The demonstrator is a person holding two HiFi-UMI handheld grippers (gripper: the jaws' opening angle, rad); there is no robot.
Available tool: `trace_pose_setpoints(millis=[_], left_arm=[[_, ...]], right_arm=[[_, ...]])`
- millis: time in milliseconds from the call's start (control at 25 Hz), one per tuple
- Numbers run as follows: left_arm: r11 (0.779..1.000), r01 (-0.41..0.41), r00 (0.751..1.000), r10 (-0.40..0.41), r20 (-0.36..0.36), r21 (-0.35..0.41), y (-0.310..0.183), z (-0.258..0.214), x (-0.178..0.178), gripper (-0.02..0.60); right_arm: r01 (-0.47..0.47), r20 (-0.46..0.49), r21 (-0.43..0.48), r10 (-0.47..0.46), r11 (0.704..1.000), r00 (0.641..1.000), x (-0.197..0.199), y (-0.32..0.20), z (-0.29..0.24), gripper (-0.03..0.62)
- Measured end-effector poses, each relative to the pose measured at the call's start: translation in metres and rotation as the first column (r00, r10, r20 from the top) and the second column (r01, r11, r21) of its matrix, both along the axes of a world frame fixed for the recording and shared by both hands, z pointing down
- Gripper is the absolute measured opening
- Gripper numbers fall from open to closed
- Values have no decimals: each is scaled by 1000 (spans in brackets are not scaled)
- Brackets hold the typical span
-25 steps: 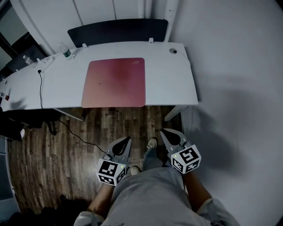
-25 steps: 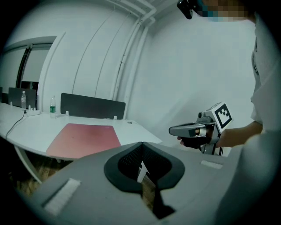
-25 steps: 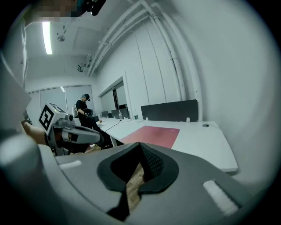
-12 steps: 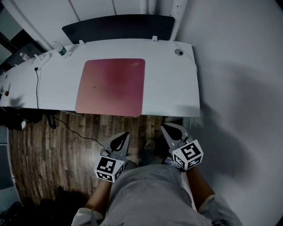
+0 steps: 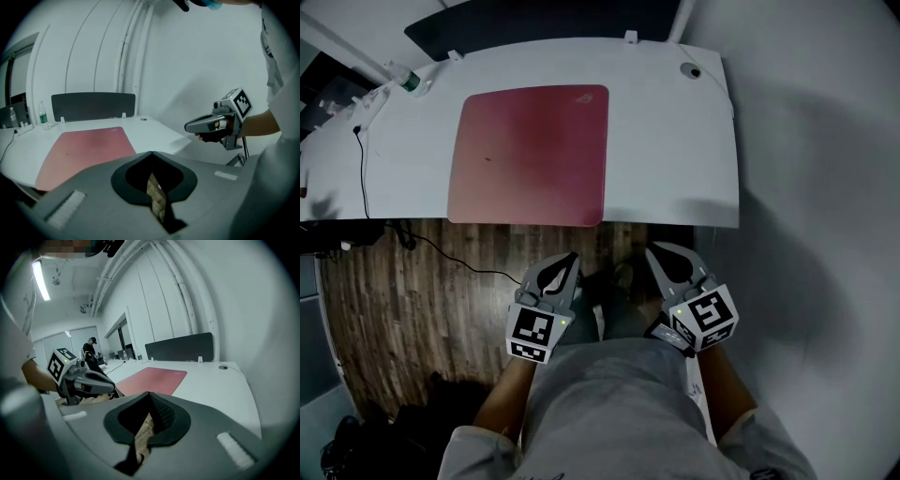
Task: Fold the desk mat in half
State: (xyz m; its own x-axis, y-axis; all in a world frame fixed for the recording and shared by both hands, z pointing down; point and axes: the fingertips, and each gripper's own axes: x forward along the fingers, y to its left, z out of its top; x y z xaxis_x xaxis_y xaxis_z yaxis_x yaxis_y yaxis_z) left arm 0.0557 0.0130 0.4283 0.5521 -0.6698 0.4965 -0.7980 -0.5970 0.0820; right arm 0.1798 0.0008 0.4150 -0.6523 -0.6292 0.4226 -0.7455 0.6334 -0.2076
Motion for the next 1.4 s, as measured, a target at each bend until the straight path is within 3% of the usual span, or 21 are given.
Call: trace_pose_setpoints(millis=[320, 480, 680, 920, 1200, 1280, 1400], left_arm=[[995, -66, 994, 72, 77, -77, -28, 62, 10, 49], [991, -99, 978, 113, 175, -86, -41, 92, 14, 67], [978, -199, 910, 205, 361, -54, -47, 123, 22, 99], [970, -239, 855, 236, 462, -52, -50, 148, 27, 119], [960, -280, 740, 221, 636, -7, -58, 165, 31, 140], [962, -274, 728, 211, 652, -6, -61, 164, 30, 136], [967, -253, 759, 200, 620, -2, -62, 162, 30, 116]], right_arm=[[-58, 9, -57, 59, 997, 998, 3, -6, 29, 6], [-87, 6, -90, 87, 992, 996, 6, -11, 46, 6], [-92, 8, -144, 95, 985, 995, 7, -14, 67, 6], [-92, 15, -159, 96, 983, 995, 9, -18, 82, 6], [-79, 30, -165, 85, 983, 996, 8, -22, 90, 6], [-78, 28, -171, 84, 982, 996, 9, -21, 91, 6], [-67, 25, -174, 73, 982, 997, 10, -21, 91, 6]])
